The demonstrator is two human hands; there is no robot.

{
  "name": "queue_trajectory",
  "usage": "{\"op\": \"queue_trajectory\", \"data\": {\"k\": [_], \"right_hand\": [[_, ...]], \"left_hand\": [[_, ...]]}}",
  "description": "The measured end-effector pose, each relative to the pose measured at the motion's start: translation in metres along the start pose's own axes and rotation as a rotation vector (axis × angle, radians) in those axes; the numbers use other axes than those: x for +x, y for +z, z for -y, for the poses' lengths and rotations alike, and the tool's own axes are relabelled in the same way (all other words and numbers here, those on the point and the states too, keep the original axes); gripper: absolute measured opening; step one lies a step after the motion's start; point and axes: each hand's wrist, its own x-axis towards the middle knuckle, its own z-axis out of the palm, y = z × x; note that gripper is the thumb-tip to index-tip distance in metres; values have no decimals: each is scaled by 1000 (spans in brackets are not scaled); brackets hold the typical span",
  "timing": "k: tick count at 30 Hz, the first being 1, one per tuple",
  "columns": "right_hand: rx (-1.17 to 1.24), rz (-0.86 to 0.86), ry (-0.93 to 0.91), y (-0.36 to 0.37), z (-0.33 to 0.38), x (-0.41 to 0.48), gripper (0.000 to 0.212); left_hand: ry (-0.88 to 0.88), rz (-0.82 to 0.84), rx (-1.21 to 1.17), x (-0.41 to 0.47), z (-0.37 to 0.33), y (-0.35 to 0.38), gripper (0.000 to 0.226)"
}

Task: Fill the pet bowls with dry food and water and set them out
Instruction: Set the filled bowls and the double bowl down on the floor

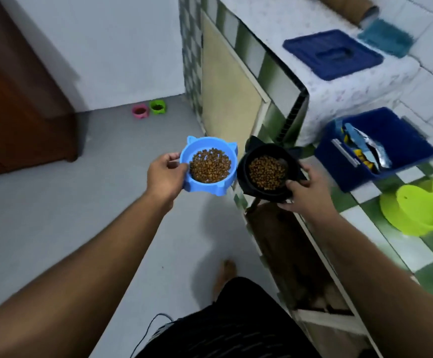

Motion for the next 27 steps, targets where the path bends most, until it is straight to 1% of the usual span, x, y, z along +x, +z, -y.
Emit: {"op": "queue_trajectory", "data": {"k": [4, 7, 13, 16, 20, 24, 25, 27], "right_hand": [[-3, 83, 14, 75, 15, 51, 58], [-41, 180, 24, 129, 26, 106, 56], [-179, 274, 49, 235, 56, 233, 55], [-261, 310, 35, 290, 75, 300, 53], [-233, 315, 126, 367, 89, 383, 56], [-192, 286, 192, 445, 83, 461, 54], [-192, 258, 205, 471, 75, 491, 55], [-183, 250, 217, 498, 72, 517, 57]], "left_hand": [[-37, -125, -25, 59, 4, -39, 22], [-64, -211, -35, 113, 5, -63, 22], [-111, -348, -51, 239, -13, -93, 22], [-145, -399, -52, 317, -21, -111, 23], [-182, -455, -82, 424, -18, -133, 31], [-227, -451, -102, 524, -3, -147, 27], [-247, -436, -106, 563, 8, -149, 26], [-272, -425, -87, 597, 17, -148, 25]]}}
